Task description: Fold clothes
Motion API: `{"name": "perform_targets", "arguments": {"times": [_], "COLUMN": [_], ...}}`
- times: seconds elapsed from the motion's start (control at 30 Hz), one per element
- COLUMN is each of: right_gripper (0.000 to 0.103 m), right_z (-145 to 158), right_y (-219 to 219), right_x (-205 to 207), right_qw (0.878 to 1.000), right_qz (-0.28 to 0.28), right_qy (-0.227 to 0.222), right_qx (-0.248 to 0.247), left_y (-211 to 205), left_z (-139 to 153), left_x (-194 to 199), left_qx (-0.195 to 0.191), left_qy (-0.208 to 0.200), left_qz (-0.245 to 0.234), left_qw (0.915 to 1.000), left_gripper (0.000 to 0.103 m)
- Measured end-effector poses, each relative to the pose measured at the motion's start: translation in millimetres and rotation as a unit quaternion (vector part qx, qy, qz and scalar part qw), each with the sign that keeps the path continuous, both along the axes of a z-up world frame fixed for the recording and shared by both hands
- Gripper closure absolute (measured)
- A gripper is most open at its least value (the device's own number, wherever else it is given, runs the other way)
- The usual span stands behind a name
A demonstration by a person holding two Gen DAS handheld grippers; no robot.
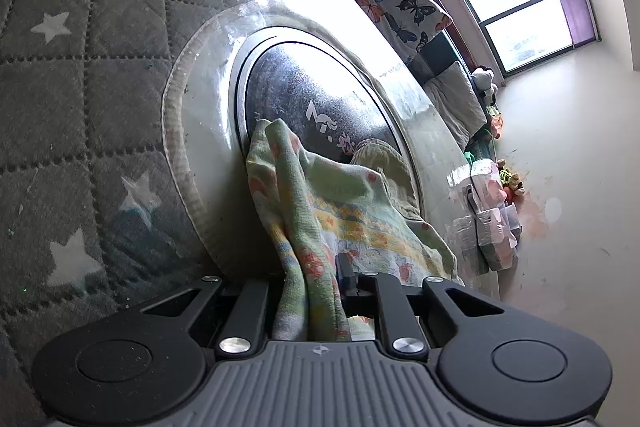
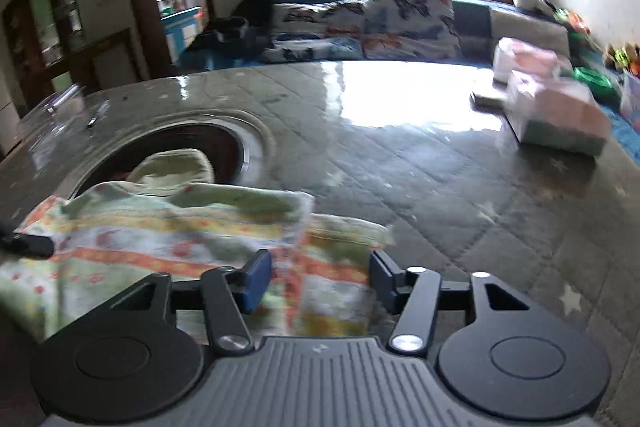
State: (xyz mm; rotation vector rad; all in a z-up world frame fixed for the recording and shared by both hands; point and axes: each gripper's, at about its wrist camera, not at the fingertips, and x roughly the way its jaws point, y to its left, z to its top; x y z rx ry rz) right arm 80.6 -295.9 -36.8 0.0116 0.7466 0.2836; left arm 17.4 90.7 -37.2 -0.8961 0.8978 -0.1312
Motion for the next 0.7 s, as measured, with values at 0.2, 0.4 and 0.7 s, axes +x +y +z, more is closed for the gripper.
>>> {"name": "perform_targets", "arguments": {"times": [0.2,0.4,0.7], "right_gripper": [0.044,0.090,0.094], "right_z": [0,4,36], "right_y": [2,14,-1], "right_x": [-5,-13,-34], "right_qw": [1.000,0.999,0.998], "right_qz": [0.002,0.018,0.008], "right_qy": [-0.004,-0.001,-0.050], "right_qx": [0.012,0.032,0.039], "left_y": [-2,-6,-26], "left_z": [1,5,37], "left_x": [1,3,16], "left_qx": [0.009,0.035,0.068], "left_qy": [-0.003,-0.010,-0.048], "left_qz": [-0.004,-0.014,-0.054], "left_qw": [1.0000,0.9993,0.9951], "left_gripper": [0.088,0.088,0.092]}}
